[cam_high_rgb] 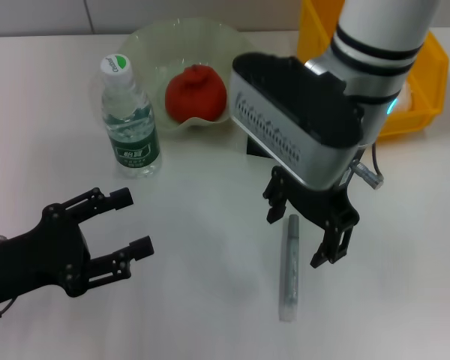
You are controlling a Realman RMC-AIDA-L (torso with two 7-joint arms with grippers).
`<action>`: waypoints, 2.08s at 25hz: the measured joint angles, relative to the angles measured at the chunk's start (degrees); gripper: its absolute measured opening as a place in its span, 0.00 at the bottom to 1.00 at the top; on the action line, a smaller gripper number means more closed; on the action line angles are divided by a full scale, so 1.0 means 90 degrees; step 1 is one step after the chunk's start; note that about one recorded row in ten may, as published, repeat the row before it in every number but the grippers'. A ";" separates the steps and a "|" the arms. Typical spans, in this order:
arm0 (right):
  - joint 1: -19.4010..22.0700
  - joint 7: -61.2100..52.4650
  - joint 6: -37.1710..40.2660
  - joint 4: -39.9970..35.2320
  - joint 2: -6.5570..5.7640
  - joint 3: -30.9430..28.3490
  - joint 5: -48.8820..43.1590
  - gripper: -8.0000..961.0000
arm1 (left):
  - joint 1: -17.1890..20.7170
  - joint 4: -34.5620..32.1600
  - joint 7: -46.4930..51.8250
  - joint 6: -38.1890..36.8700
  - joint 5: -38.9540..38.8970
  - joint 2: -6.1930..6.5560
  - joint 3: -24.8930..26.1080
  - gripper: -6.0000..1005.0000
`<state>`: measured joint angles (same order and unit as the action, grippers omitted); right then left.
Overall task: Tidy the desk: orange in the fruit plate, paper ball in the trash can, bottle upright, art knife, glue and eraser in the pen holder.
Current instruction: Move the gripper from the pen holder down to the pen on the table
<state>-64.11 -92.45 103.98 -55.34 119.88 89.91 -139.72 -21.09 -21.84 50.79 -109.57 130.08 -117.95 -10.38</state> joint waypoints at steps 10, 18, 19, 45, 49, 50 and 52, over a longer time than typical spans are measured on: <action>0.0068 0.0650 0.0011 -0.0746 0.0001 0.1494 0.0416 0.84 | -0.0065 -0.0064 0.0278 0.0028 -0.0004 0.0018 -0.0013 0.80; 0.0073 0.0945 -0.0204 -0.0856 0.0000 0.1988 0.0545 0.84 | -0.0069 -0.0006 0.0309 -0.0081 0.0011 0.0025 -0.0078 0.80; 0.0073 0.0968 -0.0235 -0.0858 0.0000 0.2034 0.0553 0.84 | -0.0069 -0.0005 0.0317 -0.0087 0.0012 0.0021 -0.0101 0.80; 0.0070 0.1019 -0.0623 -0.0858 0.0000 0.2509 0.0620 0.84 | -0.0088 0.0005 0.0470 -0.0124 0.0015 0.0029 -0.0185 0.80; 0.0075 0.1024 -0.0729 -0.0854 0.0000 0.2640 0.0598 0.84 | -0.0088 0.0005 0.0470 -0.0124 -0.0001 0.0024 -0.0185 0.80; 0.0077 0.1024 -0.0742 -0.0854 0.0000 0.2675 0.0594 0.84 | -0.0088 0.0005 0.0470 -0.0124 -0.0003 0.0023 -0.0185 0.80; 0.0079 0.1024 -0.0781 -0.0840 0.0000 0.2724 0.0588 0.84 | -0.0088 0.0005 0.0470 -0.0125 -0.0010 0.0022 -0.0185 0.80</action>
<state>-63.40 -83.23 96.95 -62.90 119.88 114.43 -134.43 -21.89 -21.79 55.02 -110.70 129.99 -117.75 -12.04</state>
